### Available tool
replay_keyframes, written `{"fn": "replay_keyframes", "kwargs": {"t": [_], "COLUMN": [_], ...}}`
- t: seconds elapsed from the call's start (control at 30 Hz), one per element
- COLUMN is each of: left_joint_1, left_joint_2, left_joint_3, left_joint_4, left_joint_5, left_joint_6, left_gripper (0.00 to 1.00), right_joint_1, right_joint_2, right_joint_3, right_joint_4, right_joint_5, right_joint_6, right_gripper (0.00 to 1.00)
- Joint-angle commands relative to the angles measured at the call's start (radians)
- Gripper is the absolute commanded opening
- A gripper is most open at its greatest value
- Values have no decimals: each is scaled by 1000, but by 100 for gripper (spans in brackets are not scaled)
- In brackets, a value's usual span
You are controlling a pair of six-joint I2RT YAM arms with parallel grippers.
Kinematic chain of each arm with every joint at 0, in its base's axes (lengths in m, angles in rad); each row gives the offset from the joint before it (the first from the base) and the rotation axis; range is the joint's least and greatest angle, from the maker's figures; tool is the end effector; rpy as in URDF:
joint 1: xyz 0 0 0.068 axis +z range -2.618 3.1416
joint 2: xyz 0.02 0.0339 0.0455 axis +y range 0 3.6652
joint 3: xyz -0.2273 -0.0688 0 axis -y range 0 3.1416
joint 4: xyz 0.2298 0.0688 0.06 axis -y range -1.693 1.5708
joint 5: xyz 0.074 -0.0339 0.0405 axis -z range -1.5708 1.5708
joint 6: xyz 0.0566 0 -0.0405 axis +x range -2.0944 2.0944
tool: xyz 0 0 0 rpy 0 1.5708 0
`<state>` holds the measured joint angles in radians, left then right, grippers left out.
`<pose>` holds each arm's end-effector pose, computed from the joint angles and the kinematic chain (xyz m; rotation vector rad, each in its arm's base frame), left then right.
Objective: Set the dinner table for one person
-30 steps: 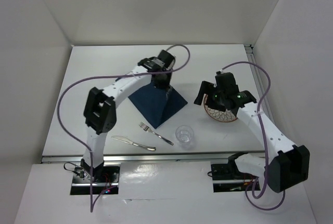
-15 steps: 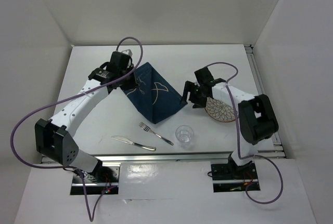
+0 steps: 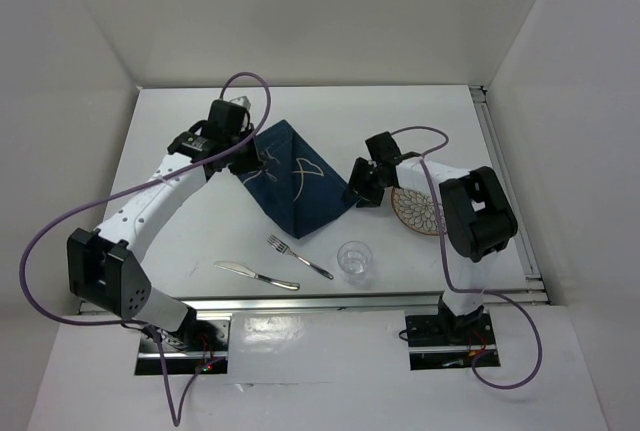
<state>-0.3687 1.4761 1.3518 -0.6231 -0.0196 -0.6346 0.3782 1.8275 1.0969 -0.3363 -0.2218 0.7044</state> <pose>0.3080 -0.1178 0.2821 -0.3239 2.3456 -0.4768 0.3219 0.1413 0.1115 0.3693 2.7305 0.6282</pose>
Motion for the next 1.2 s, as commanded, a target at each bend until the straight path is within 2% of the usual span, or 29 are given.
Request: {"fn": "replay_keyframes", "kwargs": {"t": [0.0,0.13,0.17,0.2,0.3,0.4,0.43,0.5,0.53,0.63,0.73,0.77,0.83,0.87,0.93,0.97,1.0,1.03,1.07,1.17], "left_joint_1": [22,51,62,62,117,194,218,287,309,385,445,459,494,504,504,504,504,504,504,504], "left_joint_2": [-46,-65,-65,-65,-39,42,71,137,200,266,253,233,149,121,66,11,-16,-42,-92,-123], "left_joint_3": [-13,-23,-23,-5,50,223,271,378,488,674,705,655,562,447,322,187,117,48,-100,-341], "left_joint_4": [25,25,25,25,16,7,6,-7,-16,-47,-21,-1,52,109,161,190,239,268,302,393], "left_joint_5": [21,41,41,41,52,105,128,168,211,300,339,369,397,430,444,454,454,463,463,463], "left_joint_6": [-2,7,16,26,65,111,122,136,136,136,113,104,81,67,50,41,29,29,7,-23], "left_gripper": [0,0,0,0,0,0,0,0,0,0,0,0,0,0,0,0,0,0,0,0], "right_joint_1": [27,48,48,48,48,-1,-27,-50,-70,-93,-104,-104,-104,-104,-104,-104,-73,-58,-30,16], "right_joint_2": [58,122,134,135,144,206,229,306,323,323,152,97,-54,-91,-189,-215,-264,-284,-296,-323], "right_joint_3": [64,130,147,170,322,602,785,973,1141,1267,1102,933,777,641,505,441,303,234,121,-24], "right_joint_4": [42,8,-1,-18,-64,-130,-151,-216,-251,-260,-152,-109,-15,0,40,51,81,98,108,108], "right_joint_5": [58,108,119,149,193,211,200,200,200,200,209,210,210,200,179,179,179,179,179,222], "right_joint_6": [24,33,33,33,-23,-62,-75,-75,-85,-85,-85,-94,-94,-82,-72,-62,-51,-42,-27,36], "right_gripper": [59,29,3,0,0,0,0,0,0,0,0,0,0,0,0,0,0,0,0,0]}}
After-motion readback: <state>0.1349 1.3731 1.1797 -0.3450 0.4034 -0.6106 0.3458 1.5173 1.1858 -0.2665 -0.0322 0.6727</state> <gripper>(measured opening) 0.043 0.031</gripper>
